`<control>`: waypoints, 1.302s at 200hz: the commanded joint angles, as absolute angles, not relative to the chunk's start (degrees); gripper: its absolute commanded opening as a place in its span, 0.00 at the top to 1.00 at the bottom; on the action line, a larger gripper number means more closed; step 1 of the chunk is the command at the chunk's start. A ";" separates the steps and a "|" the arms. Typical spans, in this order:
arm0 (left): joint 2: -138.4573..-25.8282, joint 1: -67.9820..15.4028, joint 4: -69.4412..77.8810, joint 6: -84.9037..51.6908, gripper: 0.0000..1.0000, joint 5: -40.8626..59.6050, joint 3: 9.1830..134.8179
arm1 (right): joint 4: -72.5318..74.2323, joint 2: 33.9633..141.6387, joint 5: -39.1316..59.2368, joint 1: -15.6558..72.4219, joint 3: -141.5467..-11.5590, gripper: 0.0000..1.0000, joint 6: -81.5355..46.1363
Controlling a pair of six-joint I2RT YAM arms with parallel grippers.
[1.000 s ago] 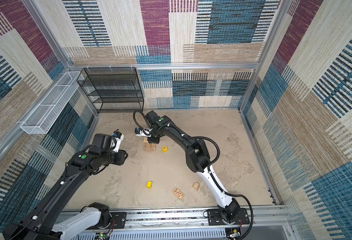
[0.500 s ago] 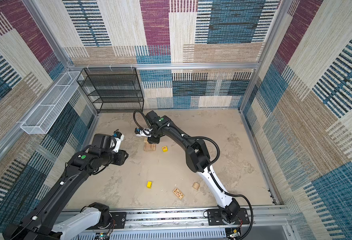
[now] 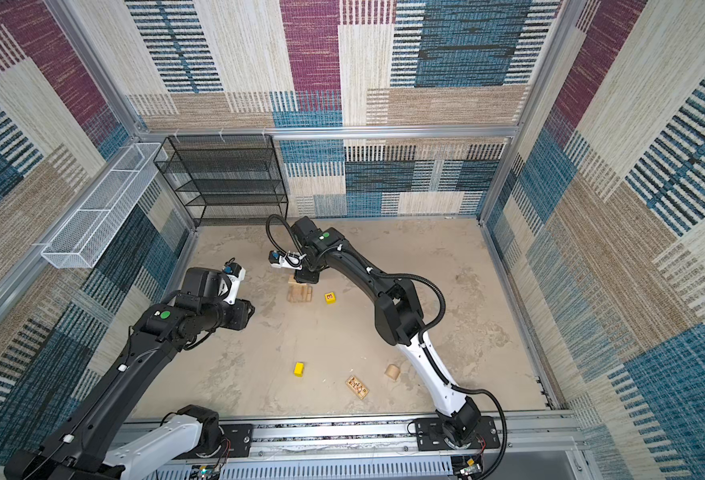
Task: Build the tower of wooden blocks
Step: 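Open the right gripper and raise it off the stack while the left gripper approaches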
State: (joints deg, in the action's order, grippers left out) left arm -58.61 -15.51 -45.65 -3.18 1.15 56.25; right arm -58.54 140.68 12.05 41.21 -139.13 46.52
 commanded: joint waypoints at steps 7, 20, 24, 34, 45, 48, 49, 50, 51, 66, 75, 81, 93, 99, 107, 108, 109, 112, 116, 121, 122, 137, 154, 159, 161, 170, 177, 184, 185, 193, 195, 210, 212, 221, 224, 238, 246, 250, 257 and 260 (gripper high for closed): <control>-57.92 -15.29 -44.45 -2.81 0.44 -2.61 56.69 | -56.20 138.31 13.89 41.32 -138.65 0.54 46.65; -57.77 -15.16 -44.45 -2.72 0.40 -3.90 56.73 | -54.95 136.83 14.13 41.31 -137.16 0.53 46.70; -57.76 -15.13 -44.46 -2.72 0.39 -4.26 56.77 | -54.61 136.33 14.21 41.31 -136.74 0.53 46.75; -57.87 -15.12 -44.47 -2.64 0.36 -4.82 57.03 | -54.24 135.26 14.20 41.31 -136.02 0.54 46.54; -58.07 -15.11 -44.47 -2.55 0.32 -5.16 57.50 | -54.78 134.21 14.40 41.18 -136.04 0.55 45.87; -58.24 -15.09 -44.44 -2.48 0.32 -5.15 57.67 | -54.91 133.81 14.53 41.22 -135.98 0.55 45.61; -58.25 -15.06 -44.41 -2.47 0.31 -5.17 57.75 | -54.92 133.66 14.61 41.17 -135.97 0.55 45.53; -58.31 -15.09 -44.44 -2.47 0.31 -5.13 57.84 | -54.93 133.49 14.69 41.15 -135.97 0.55 45.44; -58.33 -15.06 -44.46 -2.46 0.31 -5.16 57.92 | -54.93 133.41 14.81 41.14 -135.92 0.55 45.31; -59.27 -15.11 -44.47 -2.44 0.29 -5.44 59.77 | -53.93 130.48 16.35 40.71 -133.80 0.56 43.32; -60.41 -15.12 -44.84 -2.72 0.28 -5.62 61.63 | -52.22 127.91 17.26 40.44 -131.00 0.56 41.93; -61.27 -15.19 -45.26 -2.72 0.27 -5.40 62.95 | -50.52 125.94 17.37 40.36 -128.49 0.56 40.95; -63.28 -15.41 -45.83 -2.83 0.26 -4.47 65.41 | -46.16 121.32 16.90 40.34 -122.07 0.55 38.94; -64.26 -15.66 -45.83 -2.81 0.24 -3.87 66.49 | -43.56 118.79 16.46 40.33 -118.31 0.55 37.80; -65.78 -16.11 -45.71 -2.73 0.22 -3.16 67.93 | -39.60 115.26 15.58 40.27 -112.85 0.54 36.15; -65.98 -16.18 -45.71 -2.68 0.22 -3.07 68.02 | -39.09 114.71 15.52 40.26 -112.50 0.54 35.92; -66.21 -16.27 -45.71 -2.66 0.22 -2.99 68.24 | -38.57 114.22 15.45 40.26 -111.62 0.54 35.62; -66.90 -16.48 -45.70 -2.53 0.21 -2.85 68.89 | -37.00 112.79 15.12 40.21 -109.36 0.54 34.86; -67.80 -16.92 -45.77 -2.39 0.19 -2.65 69.79 | -34.93 110.85 15.05 40.10 -106.50 0.54 33.87; -69.06 -17.46 -45.85 -2.05 0.15 -2.60 70.86 | -32.24 108.54 15.05 39.89 -102.99 0.54 32.55; -69.20 -17.60 -45.86 -1.95 0.12 -2.62 70.98 | -31.72 108.02 15.13 39.81 -102.30 0.54 32.23; -73.86 -20.28 -46.30 -0.19 0.00 -4.01 74.91 | -23.94 100.89 17.30 38.70 -92.36 0.52 27.65; -79.63 -23.22 -47.61 2.05 0.00 -5.40 80.12 | -15.59 93.51 19.03 37.34 -80.80 0.43 22.95; -81.24 -23.78 -47.78 2.71 0.00 -5.28 81.59 | -13.62 91.73 19.08 37.19 -78.08 0.41 21.98; -81.88 -23.88 -47.94 2.90 0.00 -5.14 82.19 | -12.90 91.03 19.08 37.14 -77.04 0.40 21.69; -84.50 -24.53 -48.15 3.61 0.01 -4.43 84.65 | -10.69 88.40 18.28 37.05 -73.12 0.38 20.58; -86.58 -24.64 -48.53 4.10 0.03 -3.18 86.64 | -9.75 86.84 17.32 36.98 -71.07 0.36 19.78; -88.35 -24.77 -49.01 4.54 0.04 -1.85 88.66 | -9.22 85.60 16.22 36.79 -69.36 0.36 19.09; -88.65 -24.78 -49.16 4.60 0.04 -1.67 88.93 | -9.18 85.43 16.06 36.76 -69.13 0.36 19.00; -91.16 -24.83 -49.86 4.98 0.04 -0.83 91.22 | -8.95 84.26 14.94 36.48 -67.58 0.35 18.12; -91.61 -24.86 -50.08 5.02 0.05 -0.76 91.69 | -8.96 84.04 14.66 36.30 -67.23 0.35 17.91; -96.49 -24.96 -52.16 5.49 0.03 -1.62 95.82 | -9.09 82.05 13.49 35.37 -64.91 0.31 16.78; -97.09 -24.96 -52.44 5.53 0.03 -1.81 96.35 | -9.11 81.84 13.28 35.25 -64.52 0.30 16.59; -99.90 -25.04 -53.80 5.71 0.02 -2.72 98.38 | -9.21 80.78 13.00 34.78 -63.13 0.27 16.07; -100.75 -25.00 -54.15 5.78 0.02 -2.97 98.91 | -9.28 80.50 13.00 34.66 -62.70 0.26 15.94; -104.03 -25.09 -55.80 5.80 0.01 -3.81 101.10 | -9.36 79.10 12.59 34.21 -60.69 0.23 15.12; -105.88 -25.14 -56.54 5.70 0.01 -4.20 101.97 | -9.29 78.42 12.72 34.10 -59.76 0.19 14.36; -106.57 -25.09 -56.72 5.51 0.01 -4.64 102.21 | -9.27 78.13 12.82 34.02 -59.30 0.17 14.03; -107.56 -25.11 -56.89 5.16 0.01 -5.33 102.46 | -9.14 77.67 13.41 34.07 -58.40 0.14 13.43; -107.87 -25.12 -56.92 4.97 0.01 -5.56 102.44 | -9.06 77.49 13.71 34.06 -58.02 0.13 13.22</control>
State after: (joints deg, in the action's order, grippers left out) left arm -105.27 -25.17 -53.08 4.27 -3.07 100.97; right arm -11.84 78.96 13.45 34.17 -60.05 16.53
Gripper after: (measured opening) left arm 0.994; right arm 0.841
